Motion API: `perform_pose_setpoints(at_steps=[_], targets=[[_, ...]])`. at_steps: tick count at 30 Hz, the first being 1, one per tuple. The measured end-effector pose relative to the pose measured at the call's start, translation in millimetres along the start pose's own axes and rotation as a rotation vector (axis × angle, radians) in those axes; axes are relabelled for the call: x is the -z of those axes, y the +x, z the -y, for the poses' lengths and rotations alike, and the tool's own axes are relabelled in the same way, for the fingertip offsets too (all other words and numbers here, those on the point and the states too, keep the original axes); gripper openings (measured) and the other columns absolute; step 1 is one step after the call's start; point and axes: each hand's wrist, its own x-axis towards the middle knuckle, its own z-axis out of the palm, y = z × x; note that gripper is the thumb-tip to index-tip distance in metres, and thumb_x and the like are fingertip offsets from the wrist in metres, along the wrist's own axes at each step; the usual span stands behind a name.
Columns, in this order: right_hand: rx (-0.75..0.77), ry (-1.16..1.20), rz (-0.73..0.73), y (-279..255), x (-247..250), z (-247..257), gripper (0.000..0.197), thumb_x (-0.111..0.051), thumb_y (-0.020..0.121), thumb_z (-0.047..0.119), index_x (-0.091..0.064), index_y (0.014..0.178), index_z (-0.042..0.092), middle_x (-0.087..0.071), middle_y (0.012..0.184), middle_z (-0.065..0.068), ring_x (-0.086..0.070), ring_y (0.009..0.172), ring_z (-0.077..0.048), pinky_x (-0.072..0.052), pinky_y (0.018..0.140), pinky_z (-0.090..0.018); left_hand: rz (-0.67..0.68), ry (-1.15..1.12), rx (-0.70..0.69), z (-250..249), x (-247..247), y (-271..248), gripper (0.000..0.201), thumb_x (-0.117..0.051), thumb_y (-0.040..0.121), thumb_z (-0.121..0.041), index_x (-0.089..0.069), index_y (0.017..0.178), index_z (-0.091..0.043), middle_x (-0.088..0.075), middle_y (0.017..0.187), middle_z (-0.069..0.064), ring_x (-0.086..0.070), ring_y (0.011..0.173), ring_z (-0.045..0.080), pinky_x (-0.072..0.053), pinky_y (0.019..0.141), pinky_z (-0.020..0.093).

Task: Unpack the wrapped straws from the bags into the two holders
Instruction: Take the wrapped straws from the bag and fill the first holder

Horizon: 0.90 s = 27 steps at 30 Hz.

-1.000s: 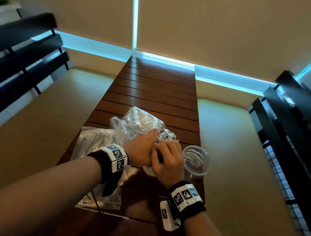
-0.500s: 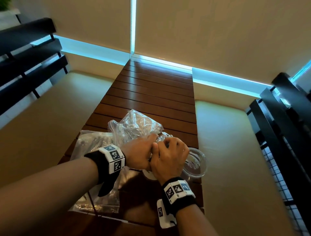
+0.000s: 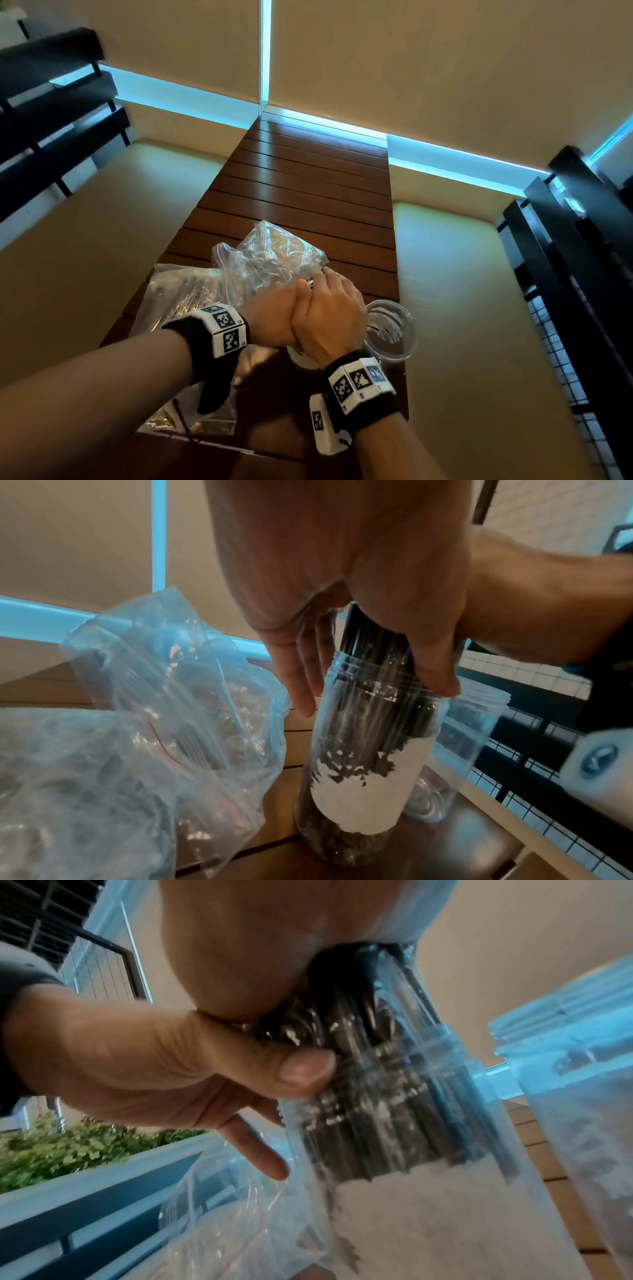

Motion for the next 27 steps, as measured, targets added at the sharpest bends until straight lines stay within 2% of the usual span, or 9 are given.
perform_pose_setpoints(at_steps=[5,8,10,12,15,18,21,25,27], targets=[[0.001,-0.021,-0.002,-1.5,-0.8,0.9,0.056,-0.032,0.096,0.044,-0.064,0.125,0.009,-0.066,0.127,-0.011,-0.060,0.119,-0.027,-0.045,0.103,-0.040,0.085,0.027,0.047,-4.5,8.5,2.2,0.026,-0.077,0.075,-0.039,-0.060,0.087,-0.024,-0.054,0.082,-0.011,-0.056,0.070,0.011,-0.047,0.066,0.022],[-0.009,-0.087,0.050,1.0,2.2,2.0,0.061,-0.032,0.094,0.052,-0.060,0.131,0.012,-0.053,0.143,-0.019,-0.043,0.137,-0.034,-0.032,0.115,-0.046,0.208,0.069,0.067,-5.4,15.4,3.2,0.021,-0.073,0.081,-0.036,-0.054,0.073,-0.031,-0.052,0.068,-0.014,-0.053,0.065,0.012,-0.044,0.064,0.022],[-0.029,-0.114,0.079,1.8,3.2,2.8,0.065,-0.031,0.092,0.056,-0.057,0.134,0.013,-0.044,0.149,-0.023,-0.034,0.143,-0.037,-0.027,0.119,-0.048,0.280,0.067,0.121,-5.0,18.2,1.3,0.022,-0.077,0.077,-0.041,-0.058,0.073,-0.030,-0.058,0.072,-0.011,-0.055,0.070,0.012,-0.046,0.069,0.023],[-0.032,-0.088,0.088,2.1,2.8,5.5,0.065,-0.033,0.092,0.054,-0.057,0.133,0.011,-0.050,0.144,-0.022,-0.044,0.136,-0.035,-0.033,0.115,-0.046,0.322,0.074,0.190,-0.7,20.3,-1.6,0.028,-0.082,0.071,-0.045,-0.067,0.084,-0.024,-0.067,0.083,-0.008,-0.061,0.077,0.013,-0.052,0.076,0.027],[-0.017,-0.055,0.082,2.5,2.7,8.7,0.056,-0.035,0.092,0.048,-0.064,0.121,0.009,-0.066,0.123,-0.015,-0.061,0.113,-0.031,-0.047,0.097,-0.042,0.349,0.245,0.260,0.2,26.8,-6.6,0.030,-0.079,0.076,-0.034,-0.069,0.099,-0.018,-0.070,0.095,-0.002,-0.065,0.086,0.018,-0.055,0.081,0.032],[-0.006,-0.063,0.073,5.7,6.5,8.6,0.050,-0.035,0.092,0.046,-0.065,0.111,0.012,-0.069,0.111,-0.009,-0.063,0.099,-0.027,-0.050,0.085,-0.040,0.128,0.506,0.272,-6.1,32.1,-9.7,0.021,-0.061,0.083,-0.021,-0.061,0.104,-0.018,-0.065,0.102,0.000,-0.063,0.090,0.018,-0.053,0.076,0.031],[-0.005,-0.055,0.089,6.3,6.0,8.0,0.050,-0.033,0.092,0.048,-0.064,0.115,0.016,-0.066,0.118,-0.006,-0.059,0.105,-0.025,-0.048,0.089,-0.040,-0.251,0.615,0.425,-3.5,34.6,-12.4,0.058,-0.069,0.074,-0.036,-0.047,0.124,-0.019,-0.047,0.124,0.006,-0.052,0.108,0.023,-0.044,0.087,0.039],[0.021,-0.063,0.098,6.0,7.7,7.2,0.057,-0.035,0.093,0.057,-0.054,0.133,0.021,-0.054,0.141,-0.007,-0.049,0.127,-0.027,-0.040,0.103,-0.045,-0.358,0.165,0.898,24.2,29.6,-18.6,0.105,-0.074,0.063,-0.068,-0.025,0.141,-0.016,-0.032,0.146,0.017,-0.043,0.130,0.037,-0.040,0.100,0.050],[0.027,-0.087,0.117,6.7,10.0,4.0,0.062,-0.033,0.092,0.063,-0.049,0.138,0.024,-0.047,0.147,-0.006,-0.044,0.132,-0.027,-0.035,0.107,-0.047,-0.337,-0.131,1.011,33.6,25.3,-19.9,0.108,-0.079,0.067,-0.056,-0.017,0.144,-0.011,-0.044,0.142,0.019,-0.050,0.125,0.038,-0.045,0.096,0.044]])
